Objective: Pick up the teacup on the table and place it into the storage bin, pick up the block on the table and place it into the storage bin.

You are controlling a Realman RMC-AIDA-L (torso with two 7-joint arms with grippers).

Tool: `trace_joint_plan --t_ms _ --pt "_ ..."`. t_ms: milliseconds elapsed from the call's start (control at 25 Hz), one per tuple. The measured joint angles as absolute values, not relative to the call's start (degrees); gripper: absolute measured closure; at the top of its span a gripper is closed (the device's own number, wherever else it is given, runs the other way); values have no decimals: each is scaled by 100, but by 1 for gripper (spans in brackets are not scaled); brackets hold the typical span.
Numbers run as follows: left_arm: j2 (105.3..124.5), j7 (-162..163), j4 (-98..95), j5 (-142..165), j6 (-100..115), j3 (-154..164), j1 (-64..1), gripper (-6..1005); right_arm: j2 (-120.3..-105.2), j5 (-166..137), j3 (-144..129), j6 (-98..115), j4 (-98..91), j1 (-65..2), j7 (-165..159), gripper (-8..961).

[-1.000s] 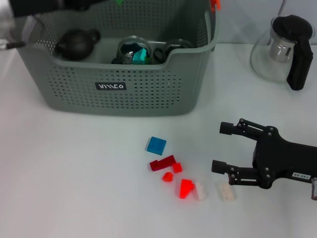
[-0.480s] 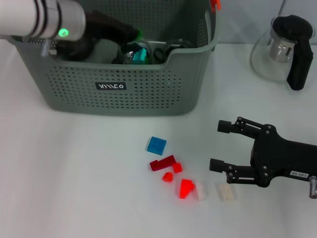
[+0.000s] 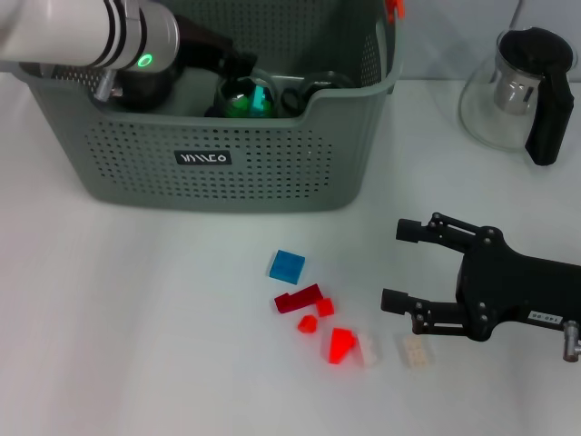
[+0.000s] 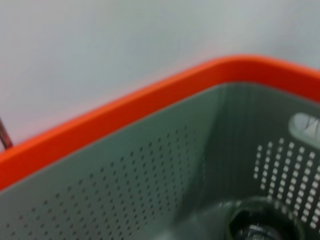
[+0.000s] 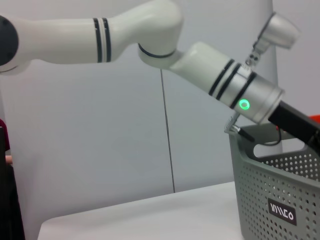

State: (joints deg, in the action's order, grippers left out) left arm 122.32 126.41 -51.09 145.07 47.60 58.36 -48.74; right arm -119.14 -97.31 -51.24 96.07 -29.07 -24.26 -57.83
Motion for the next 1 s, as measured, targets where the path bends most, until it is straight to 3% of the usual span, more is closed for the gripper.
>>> trace_joint_plan --t_ms 120,200,400,560,760,840,1000 --pt "12361 12625 -5691 14378 4964 5817 -4605 748 -11903 -9733 -5124 9598 -2892 -2426 -5783 30" --pt "12441 12492 -6327 13931 5130 5885 -4144 654 -11899 -9719 -5123 9602 -2892 -2425 -5783 29" --pt "12435 10914 -7091 11213 6399 5639 -2882 432 -11880 -9707 -5058 9601 -2889 -2416 -5783 29" --pt "12317 9514 -6059 10014 8557 3985 -2688 273 -11875 -9708 -4984 9588 -2889 -2404 -5786 29" --pt "11806 7915 -4120 10311 10007 2610 -2671 257 -11856 -9731 -4887 9578 -2889 -2343 -5792 29" --pt "11784 7372 -3815 10715 10227 2497 -2588 263 -11845 -9733 -4872 9537 -2883 -2327 -5821 29" --pt "11980 6784 -3720 11493 10039 2703 -2441 275 -11839 -9736 -4865 9443 -2882 -2295 -5869 29"
